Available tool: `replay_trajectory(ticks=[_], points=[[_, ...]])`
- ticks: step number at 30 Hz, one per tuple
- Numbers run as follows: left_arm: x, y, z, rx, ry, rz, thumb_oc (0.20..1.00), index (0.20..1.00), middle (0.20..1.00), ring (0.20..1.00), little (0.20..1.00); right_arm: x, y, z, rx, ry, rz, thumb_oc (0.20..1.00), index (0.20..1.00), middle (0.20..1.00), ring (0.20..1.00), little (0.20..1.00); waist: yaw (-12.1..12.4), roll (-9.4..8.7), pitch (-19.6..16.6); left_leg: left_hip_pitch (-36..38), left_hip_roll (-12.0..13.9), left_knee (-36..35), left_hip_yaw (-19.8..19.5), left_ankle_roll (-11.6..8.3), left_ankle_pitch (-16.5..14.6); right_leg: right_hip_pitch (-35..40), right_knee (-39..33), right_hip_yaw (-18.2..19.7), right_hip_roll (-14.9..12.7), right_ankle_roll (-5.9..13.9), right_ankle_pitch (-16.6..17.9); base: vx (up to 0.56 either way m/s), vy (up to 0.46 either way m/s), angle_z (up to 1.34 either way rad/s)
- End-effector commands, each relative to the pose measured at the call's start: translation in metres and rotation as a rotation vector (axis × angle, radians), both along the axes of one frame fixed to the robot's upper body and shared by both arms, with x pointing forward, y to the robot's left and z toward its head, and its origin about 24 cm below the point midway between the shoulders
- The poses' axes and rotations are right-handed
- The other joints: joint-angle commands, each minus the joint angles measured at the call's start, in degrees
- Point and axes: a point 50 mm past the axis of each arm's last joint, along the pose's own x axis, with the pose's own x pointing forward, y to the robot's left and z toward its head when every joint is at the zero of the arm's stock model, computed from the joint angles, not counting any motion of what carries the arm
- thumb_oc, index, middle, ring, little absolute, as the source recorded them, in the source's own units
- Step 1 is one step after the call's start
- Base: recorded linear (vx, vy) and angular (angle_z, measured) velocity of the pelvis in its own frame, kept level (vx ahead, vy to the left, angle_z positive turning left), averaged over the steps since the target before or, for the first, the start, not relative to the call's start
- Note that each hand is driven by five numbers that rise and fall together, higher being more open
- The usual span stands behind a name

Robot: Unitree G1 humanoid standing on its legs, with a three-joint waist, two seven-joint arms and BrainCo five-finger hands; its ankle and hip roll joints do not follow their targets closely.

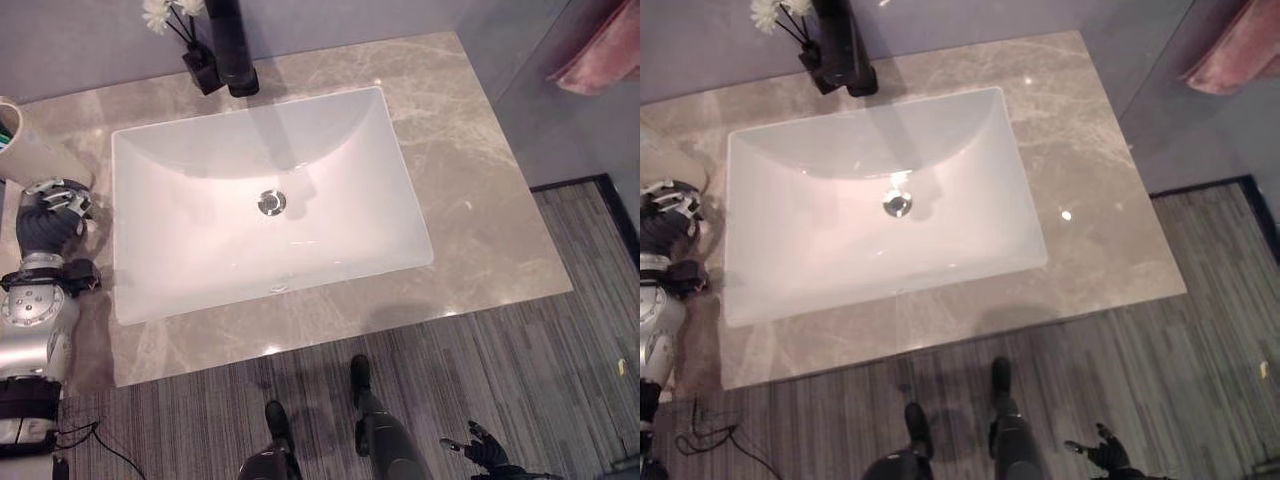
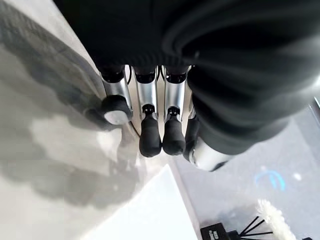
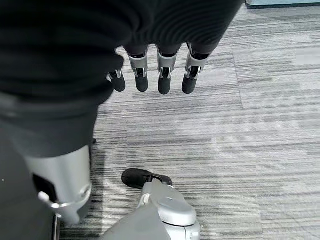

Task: Put brush and paste in cup on sink, flatten towel.

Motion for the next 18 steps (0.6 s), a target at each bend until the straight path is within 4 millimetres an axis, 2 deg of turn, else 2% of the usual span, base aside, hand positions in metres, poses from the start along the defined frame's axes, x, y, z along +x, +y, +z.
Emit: replay_trajectory(ticks=[1, 7, 9, 13, 15, 18], points=[[-0.011, 0.003, -0.002, 0.086, 0.030, -0.001, 0.200, 0.200, 0.200, 0.200, 0.200, 0.007, -0.005, 0.003, -0.019, -0.015, -0.004, 1.000, 1.000, 1.000, 1.000, 1.000, -0.6, -0.03, 1.0, 1.4, 0.1, 0.2, -3.0, 0.87, 1.3, 10.2, -0.1, 2.2, -2.3, 5.03, -4.8, 0.01, -0.002, -0.03], [-0.028, -0.001, -0.020, 0.077, 0.070, -0.045, 0.200, 0.200, 0.200, 0.200, 0.200, 0.000, -0.006, 0.001, -0.017, 0.010, -0.010, 1.000, 1.000, 1.000, 1.000, 1.000, 0.0, -0.10, -0.2, 3.2, 0.0, 0.2, -3.1, 1.06, 0.8, 11.8, -0.1, 2.1, -2.4, 4.93, -5.0, 0.01, 0.001, -0.02], [-0.042, -0.007, -0.035, 0.060, 0.114, -0.095, 0.200, 0.200, 0.200, 0.200, 0.200, -0.011, -0.010, -0.002, -0.020, 0.044, -0.029, 1.000, 1.000, 1.000, 1.000, 1.000, 0.6, -0.23, -2.4, 5.0, -0.3, 0.2, -3.8, 1.19, 0.2, 14.1, -0.1, 1.2, -2.8, 5.08, -4.8, 0.05, 0.005, 0.08], [-0.057, 0.016, -0.042, 0.073, 0.172, -0.002, 0.200, 0.200, 0.200, 0.200, 0.200, -0.020, -0.015, -0.003, -0.029, 0.077, -0.032, 1.000, 1.000, 1.000, 1.000, 1.000, 0.9, -0.04, -4.2, 6.1, -1.2, 0.2, -4.1, 1.61, -0.3, 15.2, -0.1, 0.6, -3.5, 5.56, -4.3, -0.02, 0.062, 0.20], [-0.058, 0.025, -0.043, 0.065, 0.188, 0.030, 0.200, 0.200, 0.200, 0.200, 0.200, -0.024, -0.015, -0.004, -0.035, 0.099, -0.012, 1.000, 1.000, 1.000, 1.000, 1.000, 0.9, 0.15, -4.1, 5.8, -1.4, 0.2, -3.5, 1.82, -0.3, 14.4, -0.1, 1.0, -3.6, 5.79, -4.1, -0.05, 0.071, 0.02], [-0.055, 0.030, -0.033, 0.101, 0.178, 0.055, 0.200, 0.200, 0.200, 0.200, 0.200, -0.024, -0.016, -0.004, -0.043, 0.109, 0.003, 1.000, 1.000, 1.000, 1.000, 1.000, 0.9, 0.38, -3.4, 5.0, -1.6, 0.2, -3.0, 1.99, -0.1, 13.3, -0.1, 1.6, -3.7, 5.90, -3.9, -0.04, 0.042, -0.16]])
